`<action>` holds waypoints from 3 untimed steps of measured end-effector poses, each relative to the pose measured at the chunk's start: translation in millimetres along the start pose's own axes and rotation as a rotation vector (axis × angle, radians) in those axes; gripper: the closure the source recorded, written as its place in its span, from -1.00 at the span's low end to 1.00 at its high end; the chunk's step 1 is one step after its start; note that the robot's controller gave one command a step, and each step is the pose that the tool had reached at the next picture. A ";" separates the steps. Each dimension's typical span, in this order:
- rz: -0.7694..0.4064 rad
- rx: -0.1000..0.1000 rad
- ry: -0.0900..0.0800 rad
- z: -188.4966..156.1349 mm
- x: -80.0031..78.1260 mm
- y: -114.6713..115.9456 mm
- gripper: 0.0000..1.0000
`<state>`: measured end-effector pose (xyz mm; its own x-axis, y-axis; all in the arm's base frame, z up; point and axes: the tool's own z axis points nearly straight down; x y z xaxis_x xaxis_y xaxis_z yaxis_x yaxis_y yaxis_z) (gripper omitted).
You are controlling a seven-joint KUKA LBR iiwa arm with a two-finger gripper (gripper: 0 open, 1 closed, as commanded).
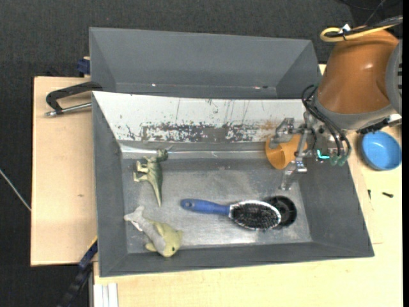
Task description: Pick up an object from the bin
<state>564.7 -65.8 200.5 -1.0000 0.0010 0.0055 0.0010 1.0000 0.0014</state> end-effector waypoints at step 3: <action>-0.230 0.002 -0.010 126.9 62.2 86.1 -1.00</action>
Offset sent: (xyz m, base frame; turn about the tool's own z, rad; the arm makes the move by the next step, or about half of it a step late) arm -0.0578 0.0559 -0.1305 -0.2981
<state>501.9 20.5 74.0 -0.9739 -0.2268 -0.0049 -0.2268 0.9739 -0.0010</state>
